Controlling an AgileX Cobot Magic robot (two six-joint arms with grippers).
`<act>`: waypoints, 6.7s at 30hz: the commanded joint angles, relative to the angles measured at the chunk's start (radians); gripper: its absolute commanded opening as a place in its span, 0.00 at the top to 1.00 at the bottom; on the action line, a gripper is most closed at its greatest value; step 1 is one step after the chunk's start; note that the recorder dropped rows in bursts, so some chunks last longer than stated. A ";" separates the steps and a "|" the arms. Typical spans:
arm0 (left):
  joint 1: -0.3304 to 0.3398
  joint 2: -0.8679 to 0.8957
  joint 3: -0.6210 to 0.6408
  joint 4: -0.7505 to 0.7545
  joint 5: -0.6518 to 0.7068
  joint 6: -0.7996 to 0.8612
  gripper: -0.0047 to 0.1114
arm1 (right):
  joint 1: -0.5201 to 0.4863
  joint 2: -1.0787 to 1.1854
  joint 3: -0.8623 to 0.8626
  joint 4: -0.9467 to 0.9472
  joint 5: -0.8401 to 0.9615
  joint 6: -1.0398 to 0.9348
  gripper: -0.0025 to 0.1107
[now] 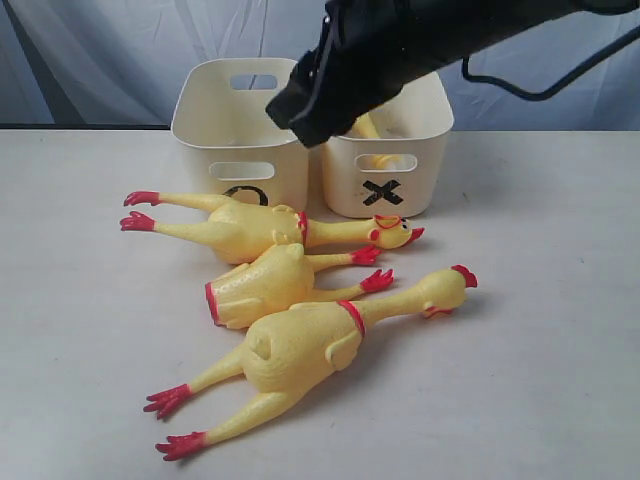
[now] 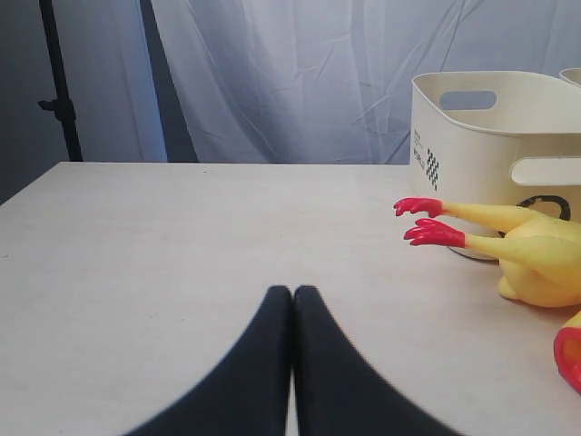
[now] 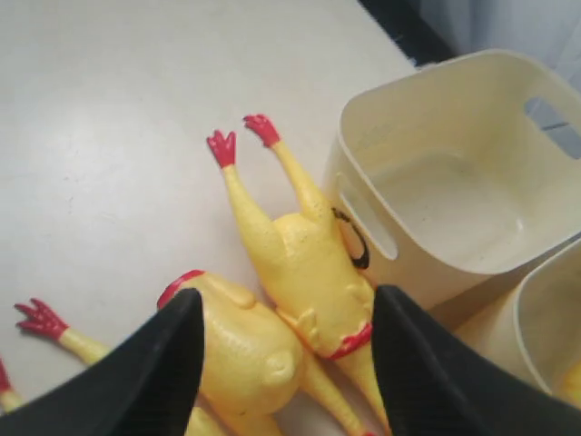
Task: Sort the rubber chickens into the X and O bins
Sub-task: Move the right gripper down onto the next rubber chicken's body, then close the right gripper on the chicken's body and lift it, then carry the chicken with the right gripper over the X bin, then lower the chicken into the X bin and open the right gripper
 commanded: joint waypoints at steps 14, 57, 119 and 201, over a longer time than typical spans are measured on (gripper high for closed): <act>0.003 -0.005 0.005 -0.007 -0.006 0.000 0.96 | -0.004 0.358 -0.003 -0.008 0.014 0.609 0.36; 0.003 -0.005 0.005 -0.007 -0.006 0.000 0.96 | 0.046 0.527 -0.005 0.099 -0.123 0.651 0.30; 0.003 -0.005 0.005 -0.007 -0.006 0.000 0.96 | 0.046 0.354 -0.005 0.142 -0.003 0.651 0.99; 0.003 -0.005 0.005 -0.007 -0.006 0.000 0.96 | -0.176 0.347 -0.005 0.065 -0.833 -0.662 0.99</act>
